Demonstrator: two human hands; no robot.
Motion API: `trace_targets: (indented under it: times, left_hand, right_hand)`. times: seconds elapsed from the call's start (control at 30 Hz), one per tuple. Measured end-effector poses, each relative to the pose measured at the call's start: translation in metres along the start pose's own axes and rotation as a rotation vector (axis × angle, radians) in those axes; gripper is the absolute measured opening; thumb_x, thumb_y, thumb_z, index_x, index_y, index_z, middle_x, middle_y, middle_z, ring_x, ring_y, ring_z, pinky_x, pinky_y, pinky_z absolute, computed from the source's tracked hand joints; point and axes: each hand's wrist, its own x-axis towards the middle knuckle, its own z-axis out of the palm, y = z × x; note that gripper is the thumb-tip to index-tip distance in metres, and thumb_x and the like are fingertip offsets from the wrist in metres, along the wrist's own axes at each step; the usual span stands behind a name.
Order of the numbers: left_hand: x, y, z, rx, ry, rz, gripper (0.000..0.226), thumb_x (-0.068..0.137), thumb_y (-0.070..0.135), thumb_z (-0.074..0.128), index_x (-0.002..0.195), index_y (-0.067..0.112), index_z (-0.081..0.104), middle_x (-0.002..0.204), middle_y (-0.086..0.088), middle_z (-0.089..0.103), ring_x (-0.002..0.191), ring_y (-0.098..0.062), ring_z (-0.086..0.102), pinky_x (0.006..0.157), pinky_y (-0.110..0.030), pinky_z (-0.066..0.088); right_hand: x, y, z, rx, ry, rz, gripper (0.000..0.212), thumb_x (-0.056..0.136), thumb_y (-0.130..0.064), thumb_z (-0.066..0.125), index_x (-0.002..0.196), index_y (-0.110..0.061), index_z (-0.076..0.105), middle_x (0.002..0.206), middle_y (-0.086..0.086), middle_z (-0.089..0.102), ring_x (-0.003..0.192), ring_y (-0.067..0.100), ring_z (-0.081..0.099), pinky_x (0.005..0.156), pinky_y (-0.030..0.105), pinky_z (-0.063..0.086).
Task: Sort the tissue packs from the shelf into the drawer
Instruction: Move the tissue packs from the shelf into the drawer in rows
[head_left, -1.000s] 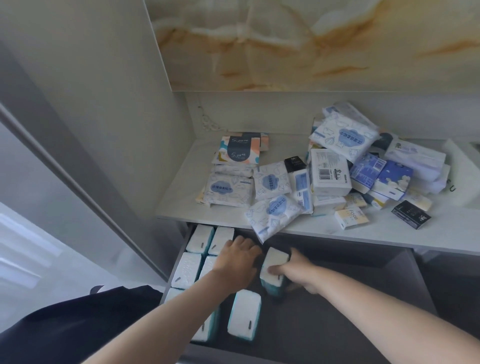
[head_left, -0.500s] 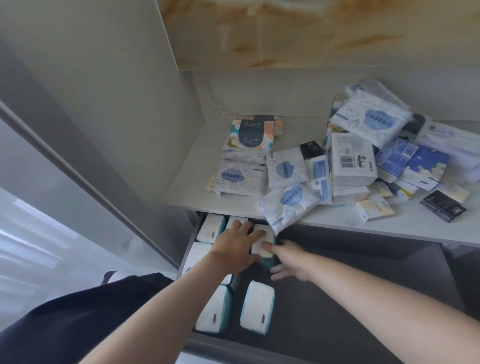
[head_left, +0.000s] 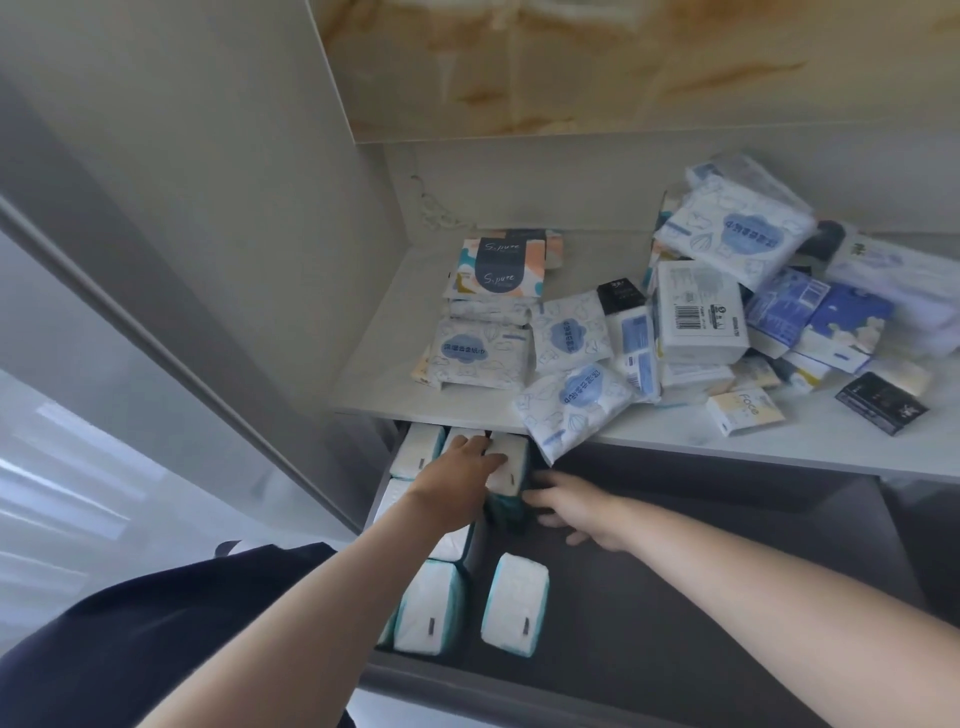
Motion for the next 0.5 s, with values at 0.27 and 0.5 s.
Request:
trace_targets:
  times: [0.27, 0.5]
  left_hand:
    - [-0.018, 0.023, -0.002, 0.079, 0.060, 0.028, 0.046, 0.091, 0.027, 0.054, 0.137, 0.027, 0.048, 0.139, -0.001, 0.038, 0.128, -0.022, 0.036, 0.103, -0.035, 0.037]
    - [-0.042, 0.031, 0.004, -0.080, -0.372, 0.079, 0.052, 0.086, 0.036, 0.066, 0.134, 0.023, 0.052, 0.133, 0.001, 0.055, 0.121, -0.022, 0.053, 0.094, -0.032, 0.044]
  right_hand:
    - [-0.044, 0.005, -0.004, -0.259, -0.147, 0.304, 0.083, 0.086, -0.062, 0.060, 0.152, -0.024, 0.027, 0.139, 0.020, 0.050, 0.107, 0.043, 0.060, 0.084, 0.055, 0.053]
    - [-0.049, 0.028, 0.040, -0.222, -0.142, 0.137, 0.069, 0.095, -0.037, 0.064, 0.149, -0.009, 0.032, 0.145, 0.013, 0.047, 0.107, 0.030, 0.064, 0.061, 0.031, 0.055]
